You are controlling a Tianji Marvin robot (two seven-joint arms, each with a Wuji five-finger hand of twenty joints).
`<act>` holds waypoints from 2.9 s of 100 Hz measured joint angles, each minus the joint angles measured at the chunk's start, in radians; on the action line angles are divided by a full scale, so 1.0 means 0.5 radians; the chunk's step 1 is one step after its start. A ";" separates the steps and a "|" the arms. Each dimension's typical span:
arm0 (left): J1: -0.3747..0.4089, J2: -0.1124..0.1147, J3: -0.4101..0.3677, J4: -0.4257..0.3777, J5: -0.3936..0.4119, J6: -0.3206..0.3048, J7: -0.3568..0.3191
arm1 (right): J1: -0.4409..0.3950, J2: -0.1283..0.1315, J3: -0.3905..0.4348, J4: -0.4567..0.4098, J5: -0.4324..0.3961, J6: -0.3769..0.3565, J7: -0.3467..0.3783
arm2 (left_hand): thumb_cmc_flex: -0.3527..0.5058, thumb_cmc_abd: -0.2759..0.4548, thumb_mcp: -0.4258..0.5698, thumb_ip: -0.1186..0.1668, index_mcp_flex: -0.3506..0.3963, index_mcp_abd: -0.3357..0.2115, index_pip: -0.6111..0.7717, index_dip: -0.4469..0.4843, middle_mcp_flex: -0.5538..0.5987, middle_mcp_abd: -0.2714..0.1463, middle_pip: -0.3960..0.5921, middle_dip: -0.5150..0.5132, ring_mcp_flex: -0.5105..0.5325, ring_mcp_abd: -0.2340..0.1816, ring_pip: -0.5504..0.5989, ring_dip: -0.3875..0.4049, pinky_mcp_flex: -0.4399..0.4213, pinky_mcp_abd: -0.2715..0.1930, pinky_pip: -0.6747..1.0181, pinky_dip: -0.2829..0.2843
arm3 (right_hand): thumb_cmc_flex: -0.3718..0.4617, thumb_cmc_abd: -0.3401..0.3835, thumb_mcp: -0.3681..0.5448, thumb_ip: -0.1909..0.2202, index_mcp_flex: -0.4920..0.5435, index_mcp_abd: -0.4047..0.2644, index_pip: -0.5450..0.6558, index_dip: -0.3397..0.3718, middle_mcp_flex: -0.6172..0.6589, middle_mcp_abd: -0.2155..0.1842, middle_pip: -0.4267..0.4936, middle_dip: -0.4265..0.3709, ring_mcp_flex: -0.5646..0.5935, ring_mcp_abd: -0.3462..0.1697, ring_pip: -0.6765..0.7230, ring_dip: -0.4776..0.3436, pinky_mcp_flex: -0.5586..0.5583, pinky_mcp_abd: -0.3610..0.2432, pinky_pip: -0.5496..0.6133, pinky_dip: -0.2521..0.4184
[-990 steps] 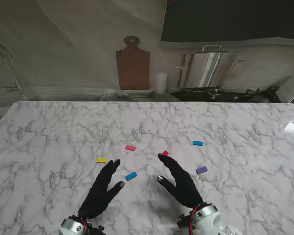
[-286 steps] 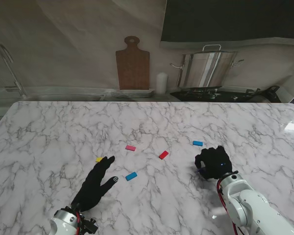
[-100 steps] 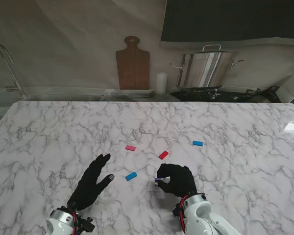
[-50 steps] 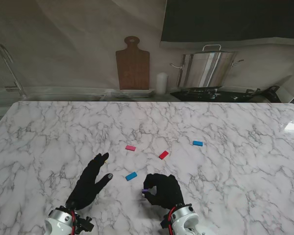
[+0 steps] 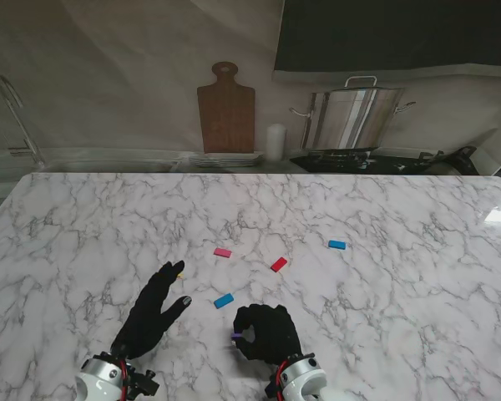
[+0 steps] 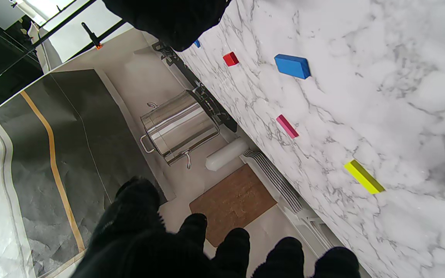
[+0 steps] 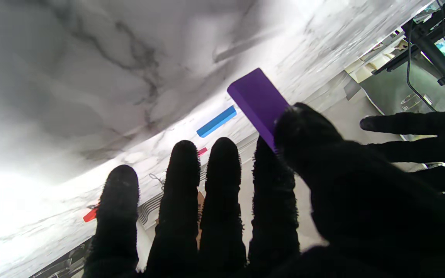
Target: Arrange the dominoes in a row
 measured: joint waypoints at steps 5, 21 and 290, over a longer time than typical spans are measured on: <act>0.001 0.000 -0.001 0.000 -0.001 0.000 0.000 | 0.004 0.000 -0.005 0.007 -0.001 0.005 0.000 | 0.000 0.000 0.000 0.000 0.000 0.000 0.000 0.000 0.000 0.000 0.000 0.000 0.000 0.000 0.000 0.000 0.000 0.000 0.000 0.000 | 0.000 0.000 0.000 0.000 0.000 0.000 0.001 0.000 0.000 0.000 0.011 0.003 -0.004 0.000 0.000 0.006 -0.001 0.000 0.000 0.000; 0.002 0.000 -0.002 -0.001 -0.001 -0.001 0.000 | 0.011 0.000 -0.013 0.024 -0.002 0.008 0.011 | 0.000 0.000 0.000 0.000 0.000 0.000 0.000 0.000 0.000 0.000 0.000 0.000 0.000 0.000 0.000 0.000 0.000 0.000 0.000 0.000 | 0.000 0.000 0.000 0.000 0.000 0.000 0.002 -0.001 -0.007 0.001 0.013 0.019 -0.028 0.000 0.018 0.011 -0.009 -0.002 0.000 0.003; 0.007 0.003 -0.011 -0.014 0.016 -0.007 -0.025 | -0.085 0.089 0.496 -0.226 -0.334 -0.034 0.250 | 0.000 -0.051 -0.001 0.000 0.000 0.001 -0.003 -0.069 0.000 0.000 0.000 -0.030 0.000 0.000 0.000 0.000 0.000 0.000 0.000 0.002 | -0.455 0.365 -0.482 0.281 -0.474 0.272 -1.551 0.195 -0.534 0.033 -0.901 -0.722 -0.314 0.009 -0.974 -0.347 -0.277 -0.003 -0.493 -0.053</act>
